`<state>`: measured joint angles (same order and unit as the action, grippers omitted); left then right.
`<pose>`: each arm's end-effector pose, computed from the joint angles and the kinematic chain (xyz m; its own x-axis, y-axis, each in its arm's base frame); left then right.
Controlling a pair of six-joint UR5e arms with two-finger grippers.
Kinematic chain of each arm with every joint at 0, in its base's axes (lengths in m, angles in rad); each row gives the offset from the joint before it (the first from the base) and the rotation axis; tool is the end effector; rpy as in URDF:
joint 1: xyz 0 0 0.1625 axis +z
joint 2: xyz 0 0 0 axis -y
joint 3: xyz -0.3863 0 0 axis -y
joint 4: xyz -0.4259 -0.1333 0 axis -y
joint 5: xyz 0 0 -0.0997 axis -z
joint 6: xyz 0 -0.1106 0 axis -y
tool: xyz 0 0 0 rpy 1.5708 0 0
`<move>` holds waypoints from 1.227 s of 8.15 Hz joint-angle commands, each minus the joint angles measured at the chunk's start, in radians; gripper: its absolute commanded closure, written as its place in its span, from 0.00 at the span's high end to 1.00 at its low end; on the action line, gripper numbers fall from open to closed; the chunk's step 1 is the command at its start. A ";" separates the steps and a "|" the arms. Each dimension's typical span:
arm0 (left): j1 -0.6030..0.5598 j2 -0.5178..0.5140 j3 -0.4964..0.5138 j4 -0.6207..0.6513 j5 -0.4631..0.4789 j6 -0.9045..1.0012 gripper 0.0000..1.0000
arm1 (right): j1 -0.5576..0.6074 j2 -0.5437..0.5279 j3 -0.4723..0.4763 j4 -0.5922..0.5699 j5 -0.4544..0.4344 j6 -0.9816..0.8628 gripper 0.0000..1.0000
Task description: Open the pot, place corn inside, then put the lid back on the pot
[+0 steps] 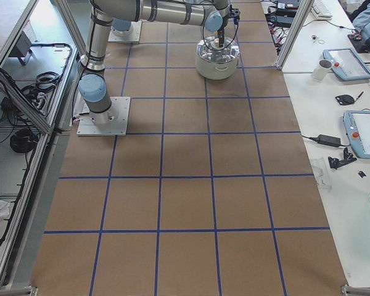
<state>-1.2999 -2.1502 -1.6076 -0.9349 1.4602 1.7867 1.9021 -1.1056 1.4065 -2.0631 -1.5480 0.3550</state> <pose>0.0367 -0.6758 0.1317 -0.0561 0.9975 -0.0429 0.9933 0.0514 -0.1036 0.3558 -0.6168 0.2919 -0.9961 0.0139 -0.0871 0.0287 0.9849 -0.1706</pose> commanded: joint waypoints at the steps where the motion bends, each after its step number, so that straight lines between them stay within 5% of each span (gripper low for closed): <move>1: -0.001 -0.020 0.000 -0.001 -0.001 -0.006 0.96 | -0.001 -0.023 -0.014 0.008 -0.004 -0.010 0.15; 2: -0.001 -0.020 0.000 -0.001 0.002 -0.003 0.66 | -0.005 -0.052 -0.021 0.029 -0.006 -0.017 0.15; 3: -0.002 -0.014 0.000 -0.001 0.011 -0.003 0.15 | -0.018 -0.089 -0.021 0.066 -0.006 -0.045 0.14; 4: -0.004 -0.007 0.001 -0.002 0.015 -0.003 0.00 | -0.047 -0.141 -0.020 0.137 -0.007 -0.106 0.14; 8: -0.047 0.090 0.008 -0.011 0.052 0.000 0.00 | -0.283 -0.387 0.003 0.531 -0.007 -0.399 0.10; 10: -0.084 0.194 0.009 -0.063 0.058 -0.001 0.00 | -0.320 -0.408 0.012 0.552 -0.009 -0.468 0.11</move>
<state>-1.3510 -2.0475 -1.6010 -0.9509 1.5106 1.7868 1.6271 -1.4775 1.4114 -1.5603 -1.5555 -0.0393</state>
